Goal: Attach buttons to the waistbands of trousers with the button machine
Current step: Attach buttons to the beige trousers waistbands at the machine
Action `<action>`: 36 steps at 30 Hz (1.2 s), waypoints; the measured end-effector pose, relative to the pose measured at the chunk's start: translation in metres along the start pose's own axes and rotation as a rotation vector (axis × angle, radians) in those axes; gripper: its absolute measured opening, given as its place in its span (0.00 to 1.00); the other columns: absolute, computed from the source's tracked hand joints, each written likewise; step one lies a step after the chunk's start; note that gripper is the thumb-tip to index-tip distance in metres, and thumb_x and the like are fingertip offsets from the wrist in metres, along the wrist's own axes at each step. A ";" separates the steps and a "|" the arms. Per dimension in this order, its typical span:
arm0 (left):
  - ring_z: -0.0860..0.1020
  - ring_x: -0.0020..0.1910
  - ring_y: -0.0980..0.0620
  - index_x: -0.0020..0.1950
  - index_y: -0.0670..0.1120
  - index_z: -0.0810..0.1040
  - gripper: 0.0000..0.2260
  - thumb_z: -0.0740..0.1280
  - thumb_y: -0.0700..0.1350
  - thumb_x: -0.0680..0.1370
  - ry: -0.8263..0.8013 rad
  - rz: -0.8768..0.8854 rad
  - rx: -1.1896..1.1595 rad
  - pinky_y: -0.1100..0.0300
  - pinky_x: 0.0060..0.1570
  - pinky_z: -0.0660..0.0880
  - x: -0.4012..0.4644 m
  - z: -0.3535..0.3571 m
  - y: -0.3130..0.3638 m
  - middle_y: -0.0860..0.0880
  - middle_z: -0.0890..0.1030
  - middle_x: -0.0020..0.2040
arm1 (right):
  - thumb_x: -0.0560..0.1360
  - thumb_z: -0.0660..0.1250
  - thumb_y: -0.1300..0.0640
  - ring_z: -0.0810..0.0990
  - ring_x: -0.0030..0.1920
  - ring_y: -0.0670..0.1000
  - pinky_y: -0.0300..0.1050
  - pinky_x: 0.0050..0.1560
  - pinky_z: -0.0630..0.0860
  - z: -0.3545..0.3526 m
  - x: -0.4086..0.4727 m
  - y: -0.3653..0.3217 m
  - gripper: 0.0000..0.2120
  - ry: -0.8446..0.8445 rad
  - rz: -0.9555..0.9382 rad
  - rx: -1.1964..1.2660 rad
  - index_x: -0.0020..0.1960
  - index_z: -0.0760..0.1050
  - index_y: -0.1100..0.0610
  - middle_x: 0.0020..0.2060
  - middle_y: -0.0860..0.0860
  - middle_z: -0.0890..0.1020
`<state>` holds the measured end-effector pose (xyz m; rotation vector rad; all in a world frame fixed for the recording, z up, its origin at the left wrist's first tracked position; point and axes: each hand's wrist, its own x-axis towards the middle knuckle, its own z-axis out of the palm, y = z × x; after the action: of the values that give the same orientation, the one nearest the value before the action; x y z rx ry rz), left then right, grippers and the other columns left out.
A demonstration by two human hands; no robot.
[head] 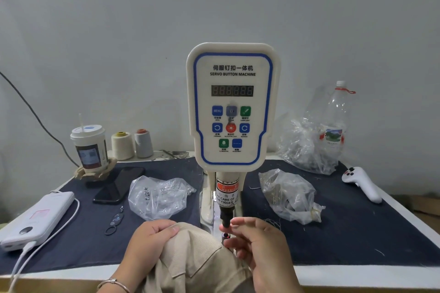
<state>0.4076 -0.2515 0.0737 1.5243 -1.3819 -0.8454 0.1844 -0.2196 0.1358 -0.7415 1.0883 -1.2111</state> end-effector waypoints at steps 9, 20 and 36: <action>0.82 0.44 0.54 0.40 0.51 0.87 0.10 0.69 0.40 0.77 -0.004 -0.010 -0.009 0.57 0.52 0.73 -0.003 0.000 0.006 0.50 0.86 0.41 | 0.74 0.60 0.73 0.74 0.17 0.51 0.32 0.17 0.61 -0.001 -0.002 -0.007 0.06 -0.026 0.076 0.106 0.42 0.72 0.64 0.32 0.64 0.83; 0.77 0.36 0.58 0.38 0.47 0.85 0.09 0.70 0.43 0.76 -0.021 -0.012 -0.021 0.60 0.44 0.71 -0.001 0.000 0.005 0.46 0.84 0.39 | 0.70 0.66 0.76 0.74 0.25 0.53 0.37 0.22 0.66 0.005 -0.048 0.009 0.07 0.031 -0.236 -0.225 0.41 0.79 0.67 0.32 0.60 0.84; 0.77 0.35 0.53 0.30 0.52 0.75 0.07 0.62 0.52 0.63 0.067 -0.117 0.009 0.58 0.34 0.70 0.001 -0.003 0.002 0.52 0.80 0.31 | 0.77 0.61 0.59 0.66 0.64 0.56 0.50 0.56 0.72 0.186 0.113 0.044 0.15 -0.160 -0.544 -1.603 0.59 0.78 0.46 0.59 0.53 0.68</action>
<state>0.4099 -0.2522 0.0766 1.6381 -1.2596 -0.8521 0.3726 -0.3362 0.1310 -2.4018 1.6798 -0.4157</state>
